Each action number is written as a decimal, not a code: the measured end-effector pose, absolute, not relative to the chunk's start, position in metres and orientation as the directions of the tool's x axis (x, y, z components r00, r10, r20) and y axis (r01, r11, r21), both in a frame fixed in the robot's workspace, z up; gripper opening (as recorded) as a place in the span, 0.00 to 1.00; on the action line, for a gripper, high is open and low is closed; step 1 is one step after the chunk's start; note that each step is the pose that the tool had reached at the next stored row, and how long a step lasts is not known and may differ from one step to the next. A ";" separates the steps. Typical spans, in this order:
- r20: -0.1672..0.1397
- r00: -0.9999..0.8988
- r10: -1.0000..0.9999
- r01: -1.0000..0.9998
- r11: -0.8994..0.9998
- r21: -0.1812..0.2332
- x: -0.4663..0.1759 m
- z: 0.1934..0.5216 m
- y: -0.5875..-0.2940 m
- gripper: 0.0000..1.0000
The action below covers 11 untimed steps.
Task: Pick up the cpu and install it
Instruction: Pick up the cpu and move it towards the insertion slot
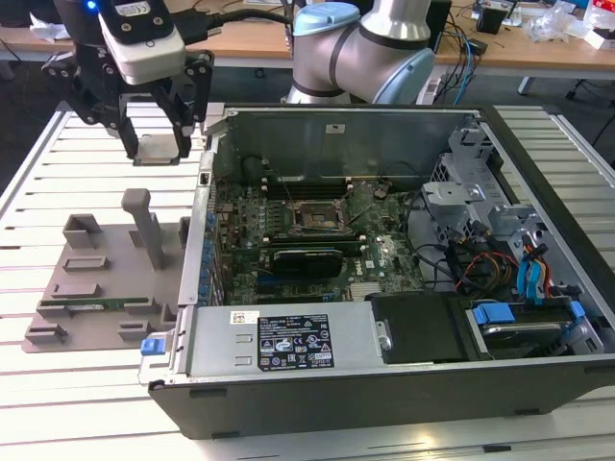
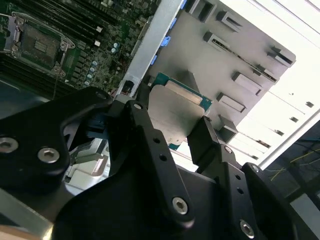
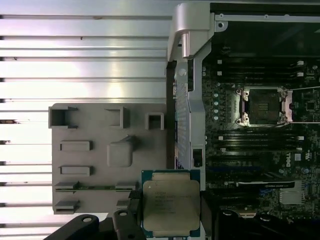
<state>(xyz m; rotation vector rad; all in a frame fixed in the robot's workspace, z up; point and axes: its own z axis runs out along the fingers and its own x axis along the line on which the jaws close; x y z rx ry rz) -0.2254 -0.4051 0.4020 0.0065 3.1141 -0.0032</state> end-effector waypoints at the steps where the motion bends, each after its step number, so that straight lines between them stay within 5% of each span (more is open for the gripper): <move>1: -0.028 -1.000 0.004 0.004 1.000 -0.002 -0.225 0.402 -0.405 0.55; 11: -0.028 -1.000 0.004 0.004 1.000 -0.002 -0.219 0.401 -0.405 0.55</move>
